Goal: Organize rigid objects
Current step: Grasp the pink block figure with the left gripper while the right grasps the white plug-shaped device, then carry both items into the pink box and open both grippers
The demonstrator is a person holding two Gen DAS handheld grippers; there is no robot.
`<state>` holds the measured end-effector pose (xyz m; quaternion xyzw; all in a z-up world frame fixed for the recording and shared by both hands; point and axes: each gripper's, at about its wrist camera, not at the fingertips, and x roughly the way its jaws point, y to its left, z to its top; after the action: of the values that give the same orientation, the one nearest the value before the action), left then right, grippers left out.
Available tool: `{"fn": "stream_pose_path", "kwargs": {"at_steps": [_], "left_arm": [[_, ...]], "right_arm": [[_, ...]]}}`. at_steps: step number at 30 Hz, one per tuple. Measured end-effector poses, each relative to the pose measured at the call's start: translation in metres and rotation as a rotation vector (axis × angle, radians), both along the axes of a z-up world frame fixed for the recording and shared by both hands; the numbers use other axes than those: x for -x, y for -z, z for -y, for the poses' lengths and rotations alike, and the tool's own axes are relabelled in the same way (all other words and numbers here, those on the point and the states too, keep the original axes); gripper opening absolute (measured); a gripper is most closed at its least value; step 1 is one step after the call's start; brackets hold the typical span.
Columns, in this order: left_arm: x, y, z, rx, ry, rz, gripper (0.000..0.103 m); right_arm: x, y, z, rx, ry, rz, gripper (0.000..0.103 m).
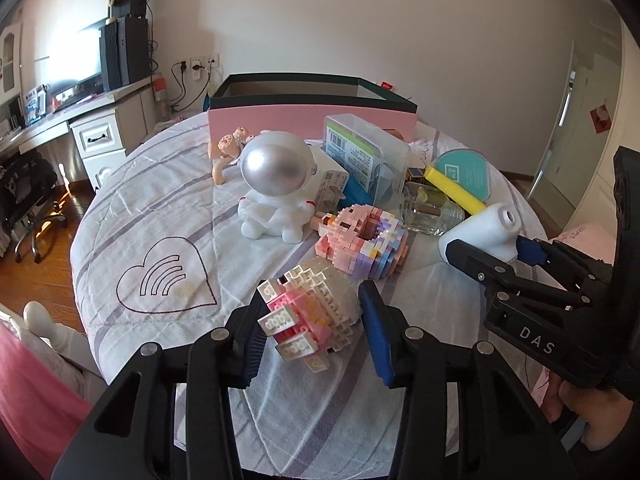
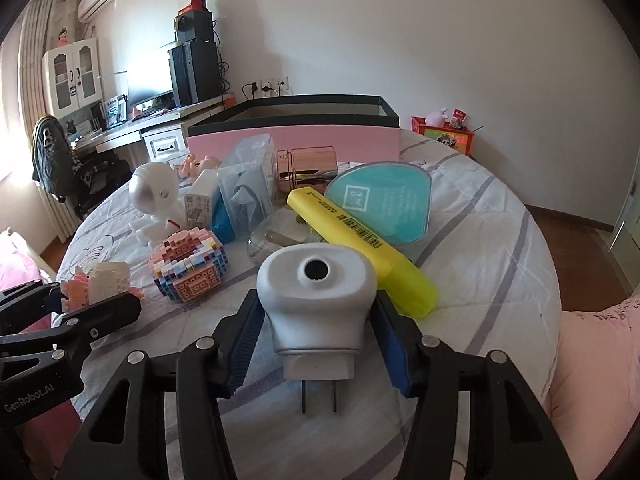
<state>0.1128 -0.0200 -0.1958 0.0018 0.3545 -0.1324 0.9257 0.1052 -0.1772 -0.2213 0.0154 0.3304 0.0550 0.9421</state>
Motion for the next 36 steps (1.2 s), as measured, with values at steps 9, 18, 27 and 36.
{"fn": "stream_pose_path", "kwargs": {"at_steps": [9, 18, 27, 36], "left_arm": [[-0.014, -0.042, 0.005, -0.015, 0.018, 0.104, 0.044], [-0.079, -0.085, 0.013, -0.048, 0.034, 0.171, 0.044], [-0.191, -0.114, 0.012, -0.072, 0.007, 0.168, 0.044], [-0.298, -0.070, 0.002, -0.138, -0.056, 0.000, 0.044]], "right_arm": [[-0.002, -0.040, -0.003, -0.004, -0.036, 0.081, 0.056], [-0.054, -0.076, -0.008, -0.004, -0.079, 0.127, 0.056], [-0.144, -0.112, -0.008, -0.006, -0.088, 0.168, 0.056], [-0.243, -0.072, -0.010, -0.016, -0.075, 0.012, 0.056]]}}
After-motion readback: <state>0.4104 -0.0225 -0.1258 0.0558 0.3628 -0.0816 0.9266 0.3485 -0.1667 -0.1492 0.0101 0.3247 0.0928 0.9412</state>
